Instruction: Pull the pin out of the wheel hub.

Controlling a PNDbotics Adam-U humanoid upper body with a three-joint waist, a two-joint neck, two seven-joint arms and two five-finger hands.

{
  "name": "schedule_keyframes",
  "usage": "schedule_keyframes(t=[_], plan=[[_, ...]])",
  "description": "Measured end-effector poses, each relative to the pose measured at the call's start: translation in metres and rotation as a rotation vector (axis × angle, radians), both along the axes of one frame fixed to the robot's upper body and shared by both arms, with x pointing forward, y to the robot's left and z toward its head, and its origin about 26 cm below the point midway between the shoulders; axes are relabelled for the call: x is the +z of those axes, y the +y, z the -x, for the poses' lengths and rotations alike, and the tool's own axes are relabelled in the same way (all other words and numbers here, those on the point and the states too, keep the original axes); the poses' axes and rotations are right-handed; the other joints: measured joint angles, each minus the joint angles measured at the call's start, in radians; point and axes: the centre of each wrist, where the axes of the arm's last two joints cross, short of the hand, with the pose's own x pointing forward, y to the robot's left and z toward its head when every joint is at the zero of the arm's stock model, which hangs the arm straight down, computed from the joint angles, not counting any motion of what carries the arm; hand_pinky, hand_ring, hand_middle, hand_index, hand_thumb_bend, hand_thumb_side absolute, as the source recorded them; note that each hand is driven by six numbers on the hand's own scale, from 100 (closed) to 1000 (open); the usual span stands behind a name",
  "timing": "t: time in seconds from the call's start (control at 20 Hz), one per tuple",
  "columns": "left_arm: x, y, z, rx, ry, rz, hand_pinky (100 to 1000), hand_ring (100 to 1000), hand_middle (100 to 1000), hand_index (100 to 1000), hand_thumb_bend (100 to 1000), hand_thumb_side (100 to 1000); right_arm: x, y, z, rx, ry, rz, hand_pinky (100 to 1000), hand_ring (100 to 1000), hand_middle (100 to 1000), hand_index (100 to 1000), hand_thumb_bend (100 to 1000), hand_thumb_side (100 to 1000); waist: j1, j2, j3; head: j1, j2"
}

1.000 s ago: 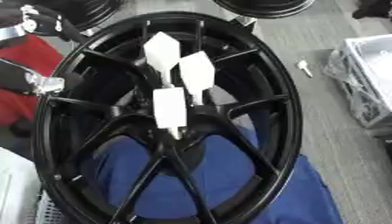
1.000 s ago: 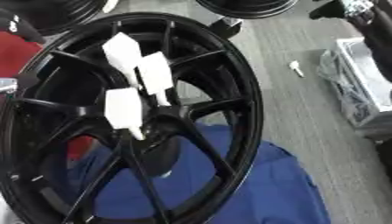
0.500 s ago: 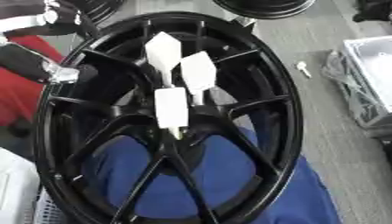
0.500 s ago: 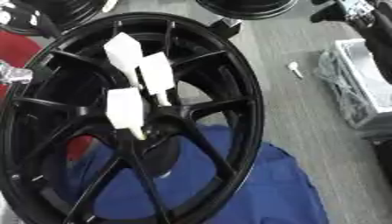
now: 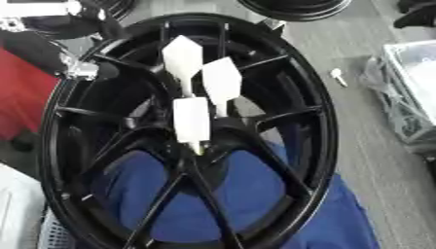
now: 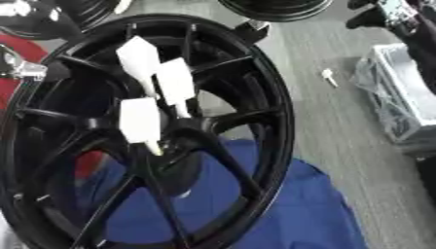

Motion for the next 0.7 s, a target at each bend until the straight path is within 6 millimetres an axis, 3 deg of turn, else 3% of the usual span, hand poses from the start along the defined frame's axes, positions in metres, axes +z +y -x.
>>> schedule_keyframes(t=[0.15, 0.4, 0.7], plan=[[0.011, -0.005, 0.001, -0.022, 0.007, -0.006, 854, 799, 792, 864, 415, 572, 0.0, 0.0, 0.0, 0.002, 0.0, 0.001, 848, 682, 696, 803, 100, 811, 0.0, 0.0, -0.002, 0.002, 0.0], [0.023, -0.011, -0.003, -0.068, -0.005, -0.009, 869, 819, 801, 864, 432, 466, 0.001, 0.002, 0.0, 0.011, 0.001, 0.007, 849, 682, 696, 803, 100, 814, 0.003, 0.003, -0.015, 0.014, -0.004], [0.027, -0.015, -0.009, -0.118, 0.01, -0.06, 887, 835, 810, 863, 456, 341, 0.003, 0.004, -0.001, 0.02, -0.005, 0.014, 849, 682, 695, 803, 100, 819, 0.023, 0.022, -0.04, 0.039, -0.018]])
